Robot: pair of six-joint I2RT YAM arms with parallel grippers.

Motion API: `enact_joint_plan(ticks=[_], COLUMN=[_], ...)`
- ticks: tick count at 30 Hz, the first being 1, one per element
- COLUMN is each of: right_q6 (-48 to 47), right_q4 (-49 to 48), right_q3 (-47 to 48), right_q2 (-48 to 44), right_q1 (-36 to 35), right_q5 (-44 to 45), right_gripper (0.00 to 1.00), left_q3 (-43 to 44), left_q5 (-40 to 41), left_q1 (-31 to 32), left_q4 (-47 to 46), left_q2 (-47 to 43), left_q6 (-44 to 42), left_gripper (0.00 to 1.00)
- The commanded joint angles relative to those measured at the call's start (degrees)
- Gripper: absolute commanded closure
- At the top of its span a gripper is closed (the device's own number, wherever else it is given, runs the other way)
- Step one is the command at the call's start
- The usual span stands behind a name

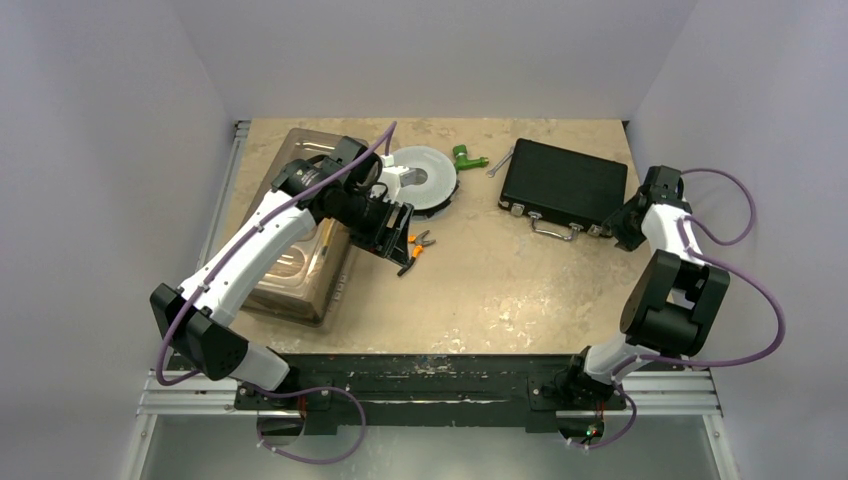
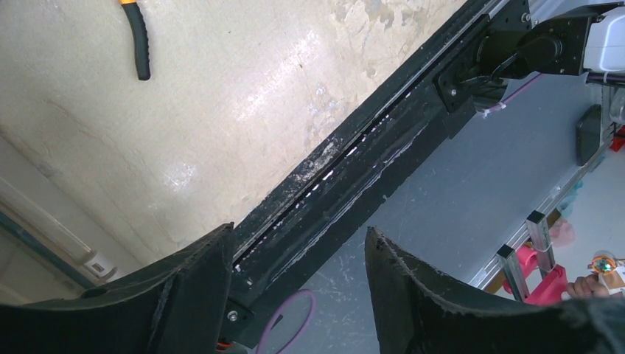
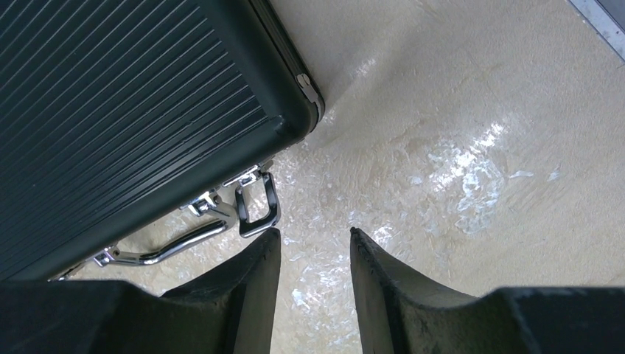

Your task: Pack up texas hold em set

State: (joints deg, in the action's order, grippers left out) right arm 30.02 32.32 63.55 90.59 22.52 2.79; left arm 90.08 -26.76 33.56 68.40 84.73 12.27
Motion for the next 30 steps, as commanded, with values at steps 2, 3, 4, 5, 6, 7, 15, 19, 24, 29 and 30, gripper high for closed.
enact_joint_plan(ticks=[2,3,4,5,6,7,15,19,24,29,30], right_q6=[-0.92,-1.19,-1.68,-2.04,-2.14,-2.00,-2.03,-3.03,-4.71,-4.28,-4.51], right_q4=[-1.60,-1.46,-1.51,-1.84,-2.30,-2.94,-8.05,-9.37,-6.85,-6.24,-7.26], right_q3=[3.21,3.77,4.30,4.38,4.02,3.24,-3.42,-5.05,-4.32,-9.44,-11.08], right_q2=[-0.51,0.64,1.75,2.57,3.16,3.54,6.54,7.29,10.65,7.69,6.51], right_q1=[-0.09,-0.04,-0.06,-0.10,-0.09,-0.10,-0.16,-0.20,-0.43,-0.81,-0.81], right_q5=[-1.68,-1.84,-2.16,-1.83,-1.28,-1.05,-1.45,-0.03,7.17,11.79,11.56], right_gripper=[0.61,0.61,0.62,0.62,0.62,0.63,0.73,0.75,0.73,0.72,0.72], left_q3=[0.51,0.65,0.84,0.94,1.04,1.00,0.83,0.36,-0.58,-0.02,0.00], left_q5=[-0.57,-0.75,-0.89,-0.98,-0.97,-0.90,0.96,2.09,2.44,2.11,2.16], left_q1=[0.33,0.35,0.33,0.28,0.31,0.32,0.35,0.35,0.33,0.32,0.28], left_q4=[-0.83,-0.85,-0.85,-0.75,-0.73,-0.61,0.55,1.31,0.77,-0.11,-0.26], left_q2=[-1.24,-1.09,-0.94,-0.87,-0.79,-0.75,-1.19,-1.29,-1.70,-1.74,-1.80], left_q6=[-1.64,-1.56,-1.55,-1.55,-1.55,-1.55,-1.73,-1.57,0.15,2.45,2.87], left_gripper=[0.37,0.37,0.37,0.37,0.37,0.37,0.37,0.37,0.37,0.37,0.37])
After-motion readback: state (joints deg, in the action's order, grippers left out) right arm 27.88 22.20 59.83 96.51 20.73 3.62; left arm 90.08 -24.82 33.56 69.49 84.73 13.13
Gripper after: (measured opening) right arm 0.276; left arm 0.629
